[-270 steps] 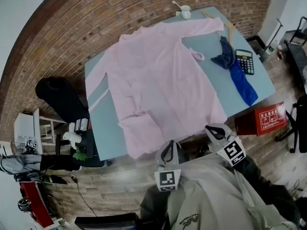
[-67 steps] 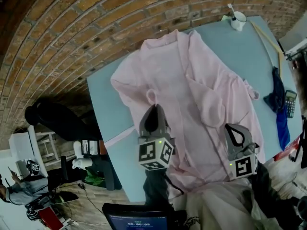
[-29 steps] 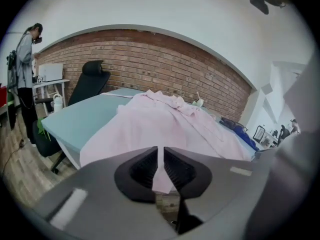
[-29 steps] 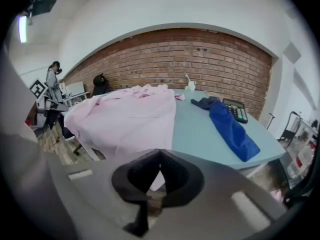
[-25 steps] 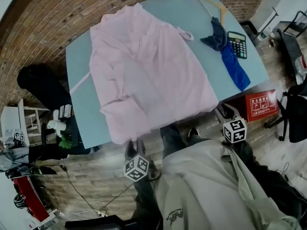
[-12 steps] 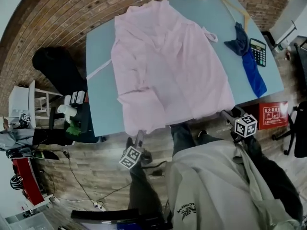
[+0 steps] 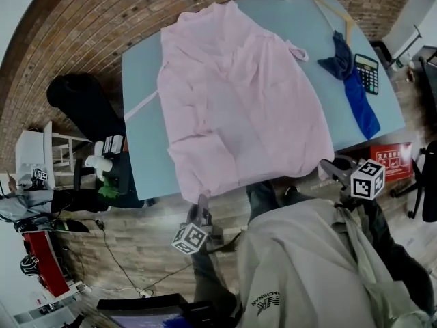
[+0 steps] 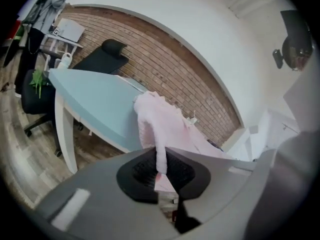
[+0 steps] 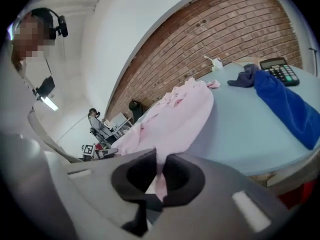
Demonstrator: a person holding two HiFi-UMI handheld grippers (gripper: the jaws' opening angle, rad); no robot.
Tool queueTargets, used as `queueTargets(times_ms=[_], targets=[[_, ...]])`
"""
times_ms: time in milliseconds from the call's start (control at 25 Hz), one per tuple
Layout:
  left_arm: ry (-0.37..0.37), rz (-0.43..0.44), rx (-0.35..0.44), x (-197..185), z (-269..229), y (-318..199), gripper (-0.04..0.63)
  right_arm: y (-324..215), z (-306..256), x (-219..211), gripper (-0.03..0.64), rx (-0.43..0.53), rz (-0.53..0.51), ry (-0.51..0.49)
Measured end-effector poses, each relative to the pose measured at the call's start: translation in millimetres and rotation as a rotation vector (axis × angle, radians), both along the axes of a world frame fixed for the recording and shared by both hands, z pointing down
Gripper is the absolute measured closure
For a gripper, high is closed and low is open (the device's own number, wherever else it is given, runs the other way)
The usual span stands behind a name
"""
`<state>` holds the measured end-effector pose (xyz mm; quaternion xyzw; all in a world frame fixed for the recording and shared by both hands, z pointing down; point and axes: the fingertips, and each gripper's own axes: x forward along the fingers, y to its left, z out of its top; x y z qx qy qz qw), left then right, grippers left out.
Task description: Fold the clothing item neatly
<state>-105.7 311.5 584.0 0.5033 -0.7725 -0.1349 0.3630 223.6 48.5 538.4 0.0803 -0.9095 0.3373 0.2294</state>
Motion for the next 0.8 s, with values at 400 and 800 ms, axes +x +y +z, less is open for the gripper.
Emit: queueTargets(times_ms=[400,800], targets=[[-0.161,0.068,0.168,-2,-152,-43,0.572,-20,-120,-51,0.601,0.067,-0.153,-0.125],[-0.201,0.005,0.241,-124,-233,-138,0.572,-151,-191,-146,0.601,0.112,-0.073,-0.202]])
